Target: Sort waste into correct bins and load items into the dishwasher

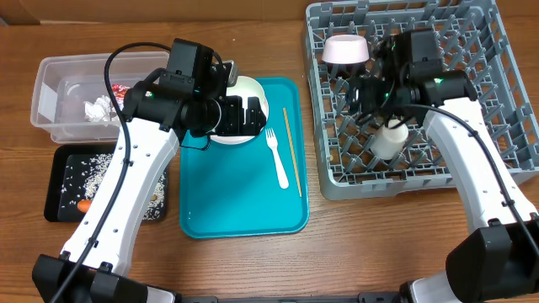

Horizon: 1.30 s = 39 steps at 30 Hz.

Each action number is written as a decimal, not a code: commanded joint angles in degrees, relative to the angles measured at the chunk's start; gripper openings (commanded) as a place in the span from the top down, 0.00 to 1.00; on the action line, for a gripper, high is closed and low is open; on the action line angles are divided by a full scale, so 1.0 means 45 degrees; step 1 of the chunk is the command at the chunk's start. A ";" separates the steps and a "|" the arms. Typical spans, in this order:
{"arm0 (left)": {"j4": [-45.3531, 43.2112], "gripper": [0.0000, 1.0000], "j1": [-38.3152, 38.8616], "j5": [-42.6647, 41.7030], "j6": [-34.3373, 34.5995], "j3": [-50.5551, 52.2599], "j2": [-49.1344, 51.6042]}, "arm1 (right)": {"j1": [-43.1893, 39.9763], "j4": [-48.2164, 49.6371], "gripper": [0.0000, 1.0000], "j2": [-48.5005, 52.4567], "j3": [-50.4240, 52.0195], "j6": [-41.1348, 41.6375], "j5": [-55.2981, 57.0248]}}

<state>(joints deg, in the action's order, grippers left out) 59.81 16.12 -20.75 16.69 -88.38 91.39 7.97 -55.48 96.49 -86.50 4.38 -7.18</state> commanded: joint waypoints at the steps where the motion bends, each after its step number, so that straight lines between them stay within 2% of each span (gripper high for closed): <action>1: -0.0015 0.00 -0.0015 0.0087 -0.0189 -0.0223 -0.0170 | 0.0073 -0.0835 0.00 -0.0355 -0.0029 0.0369 -0.0758; 5: -0.0058 0.00 -0.0015 0.0044 0.0413 -0.0223 -0.0170 | 0.0073 -0.1574 0.00 -0.0355 -0.0029 0.0427 -0.0899; 10: -0.0058 0.00 -0.0015 0.0049 0.0442 -0.0223 -0.0170 | 0.0073 -0.2472 0.00 -0.0355 -0.0029 0.0418 -0.0957; 12: -0.0073 0.00 0.0000 0.0000 0.0976 -0.0223 -0.0170 | 0.0073 -0.2730 0.00 -0.0355 -0.0029 0.0418 -0.0957; 18: -0.0209 0.00 -0.0019 0.2195 0.1341 -0.0223 -0.0170 | 0.0073 -0.2769 0.00 -0.0355 -0.0029 0.0423 -0.1020; 21: -0.0257 0.00 -0.0019 0.3347 0.2429 -0.0223 -0.0170 | 0.0073 -0.2769 0.00 -0.0355 -0.0029 0.0423 -0.1020; 27: -0.0306 0.00 -0.0015 0.7184 0.6110 -0.0223 -0.0170 | 0.0073 -0.2798 0.00 -0.0355 -0.0029 0.0423 -0.1015; 29: -0.0330 0.00 -0.0015 0.7368 0.6693 -0.0223 -0.0170 | 0.0073 -0.2914 0.00 -0.0355 -0.0029 0.0423 -0.1015; 39: -0.0797 0.00 -0.0005 0.7067 0.6664 -0.0180 0.0044 | 0.0073 -0.3123 0.00 -0.0355 -0.0024 0.0423 -0.1015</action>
<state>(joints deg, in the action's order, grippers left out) 57.25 16.08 10.07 44.99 -88.38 91.39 7.99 -69.67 96.49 -86.50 6.02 -11.51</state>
